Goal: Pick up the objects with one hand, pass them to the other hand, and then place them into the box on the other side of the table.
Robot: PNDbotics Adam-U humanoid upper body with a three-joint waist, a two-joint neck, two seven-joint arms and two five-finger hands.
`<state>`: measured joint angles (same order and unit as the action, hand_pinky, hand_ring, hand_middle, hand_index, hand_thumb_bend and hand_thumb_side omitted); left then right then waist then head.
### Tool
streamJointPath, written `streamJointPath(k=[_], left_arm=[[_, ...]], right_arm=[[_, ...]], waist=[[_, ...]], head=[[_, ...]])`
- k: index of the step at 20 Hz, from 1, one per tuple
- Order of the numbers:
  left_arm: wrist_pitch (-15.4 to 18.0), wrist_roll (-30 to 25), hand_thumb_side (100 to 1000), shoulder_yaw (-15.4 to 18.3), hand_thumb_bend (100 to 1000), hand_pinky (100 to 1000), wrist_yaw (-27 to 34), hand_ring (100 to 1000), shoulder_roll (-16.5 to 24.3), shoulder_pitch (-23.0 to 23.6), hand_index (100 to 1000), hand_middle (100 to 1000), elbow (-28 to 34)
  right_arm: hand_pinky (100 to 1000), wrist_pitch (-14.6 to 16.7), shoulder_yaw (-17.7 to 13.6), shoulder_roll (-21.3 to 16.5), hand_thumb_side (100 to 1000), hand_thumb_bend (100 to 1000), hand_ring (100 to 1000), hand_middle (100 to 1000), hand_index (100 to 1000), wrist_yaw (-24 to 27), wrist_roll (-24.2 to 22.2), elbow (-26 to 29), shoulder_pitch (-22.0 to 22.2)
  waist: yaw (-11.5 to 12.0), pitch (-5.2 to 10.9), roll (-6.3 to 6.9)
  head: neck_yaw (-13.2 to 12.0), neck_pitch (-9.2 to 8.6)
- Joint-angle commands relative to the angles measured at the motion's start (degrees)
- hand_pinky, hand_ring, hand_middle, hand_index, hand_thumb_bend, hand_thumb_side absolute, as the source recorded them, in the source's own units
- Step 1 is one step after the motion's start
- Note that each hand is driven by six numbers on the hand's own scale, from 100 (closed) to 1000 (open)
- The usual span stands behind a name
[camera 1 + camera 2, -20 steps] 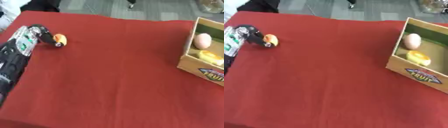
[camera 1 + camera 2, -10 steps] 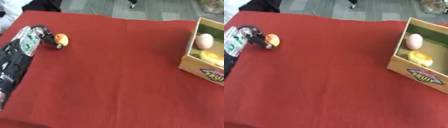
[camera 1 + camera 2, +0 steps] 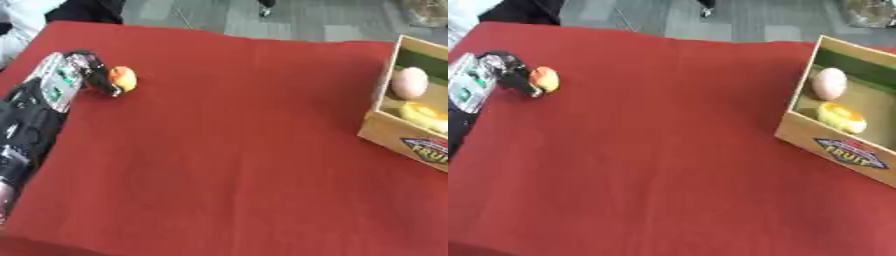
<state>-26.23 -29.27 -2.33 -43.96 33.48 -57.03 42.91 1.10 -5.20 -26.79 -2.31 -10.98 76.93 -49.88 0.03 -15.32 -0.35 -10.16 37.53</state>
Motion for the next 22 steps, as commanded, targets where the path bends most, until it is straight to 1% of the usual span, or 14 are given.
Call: streamJointPath(k=[1, 3, 5, 6, 7, 9, 10, 12, 15, 16, 18, 20, 22], left_arm=[[-0.4, -0.5, 304, 0.0, 613, 808, -0.8, 752, 1.2, -1.3, 847, 710, 0.4], [-0.6, 0.0, 310, 0.2, 613, 802, -1.4, 738, 1.1, -1.6, 833, 696, 0.7], [-0.9, 1.1, 319, 0.4, 570, 798, -1.5, 728, 0.9, -1.8, 800, 683, 0.8], [-1.0, 1.8, 318, 0.6, 544, 794, -1.4, 722, 0.8, -1.9, 764, 675, 0.7], [-1.1, 2.4, 319, 0.7, 518, 791, -1.2, 719, 0.6, -2.0, 749, 670, 0.7], [-1.2, 3.6, 288, 0.6, 413, 783, -0.7, 705, 0.3, -2.0, 704, 651, 0.5], [-1.2, 4.1, 260, 0.6, 349, 777, -0.4, 687, 0.1, -2.0, 661, 625, 0.4], [-1.1, 4.5, 239, 0.4, 298, 769, 0.4, 664, -0.1, -2.0, 596, 598, 0.1], [-0.8, 4.0, 213, 0.0, 274, 751, 0.8, 623, 0.0, -1.8, 513, 555, -0.2], [-0.8, 3.9, 213, -0.1, 274, 748, 0.6, 617, 0.0, -1.8, 513, 555, -0.3], [-0.6, 4.1, 205, -0.1, 263, 740, 0.3, 608, 0.2, -1.7, 476, 531, 0.2], [-0.3, 4.6, 196, -0.3, 268, 734, 0.3, 601, 0.5, -1.6, 470, 521, 1.2], [0.0, 5.1, 189, -0.8, 271, 727, 0.5, 594, 1.0, -1.4, 465, 514, 2.7]], right_arm=[[1000, 0.1, -0.2, -1.1, 400, 100, 1000, 764, 871, -0.1, -0.1, 0.6, -0.9], [1000, 0.1, -0.2, -1.1, 402, 100, 1000, 764, 871, -0.1, -0.1, 0.6, -0.9], [1000, 0.1, -0.2, -1.1, 407, 100, 1000, 764, 871, -0.2, -0.1, 0.6, -0.8], [1000, 0.1, -0.1, -1.0, 410, 100, 1000, 764, 871, -0.3, -0.2, 0.5, -0.8], [1000, 0.1, -0.2, -1.0, 411, 100, 1000, 764, 872, -0.3, -0.2, 0.5, -0.8], [1000, 0.2, -0.2, -0.9, 414, 100, 1000, 764, 872, -0.5, -0.3, 0.5, -0.8], [1000, 0.2, -0.2, -0.9, 416, 100, 1000, 765, 872, -0.5, -0.3, 0.4, -0.8], [1000, 0.2, -0.2, -0.9, 422, 100, 1000, 765, 872, -0.6, -0.3, 0.4, -0.7], [1000, 0.1, -0.4, -0.9, 425, 100, 1000, 765, 872, -0.6, -0.2, 0.4, -0.6], [1000, 0.1, -0.4, -1.0, 441, 100, 1000, 765, 872, -0.6, -0.3, 0.4, -0.6], [1000, 0.1, -0.4, -0.9, 427, 100, 1000, 765, 872, -0.5, -0.3, 0.4, -0.6], [1000, 0.1, -0.4, -0.9, 429, 100, 1000, 765, 872, -0.4, -0.3, 0.4, -0.5], [1000, 0.0, -0.4, -0.9, 430, 100, 1000, 765, 872, -0.4, -0.4, 0.4, -0.4]], waist=[[-0.1, 0.31, -0.21], [-0.1, 0.31, -0.17], [-0.2, 0.28, -0.15], [-0.2, 0.26, -0.15], [-0.2, 0.22, -0.15], [-0.2, 0.14, -0.17], [-0.3, 0.12, -0.18], [-0.2, 0.1, -0.22], [-0.2, 0.16, -0.25], [-0.2, 0.19, -0.25], [-0.1, 0.31, -0.25], [0.1, 0.48, -0.24], [0.3, 0.75, -0.21]], head=[[-0.2, -0.5], [-0.3, -0.54], [-0.4, -0.63], [-0.4, -0.67], [-0.4, -0.69], [-0.5, -0.75], [-0.6, -0.76], [-0.6, -0.84], [-0.7, -0.78], [-0.6, -0.66], [-0.6, -0.47], [-0.5, -0.32], [-0.2, 0.19]])
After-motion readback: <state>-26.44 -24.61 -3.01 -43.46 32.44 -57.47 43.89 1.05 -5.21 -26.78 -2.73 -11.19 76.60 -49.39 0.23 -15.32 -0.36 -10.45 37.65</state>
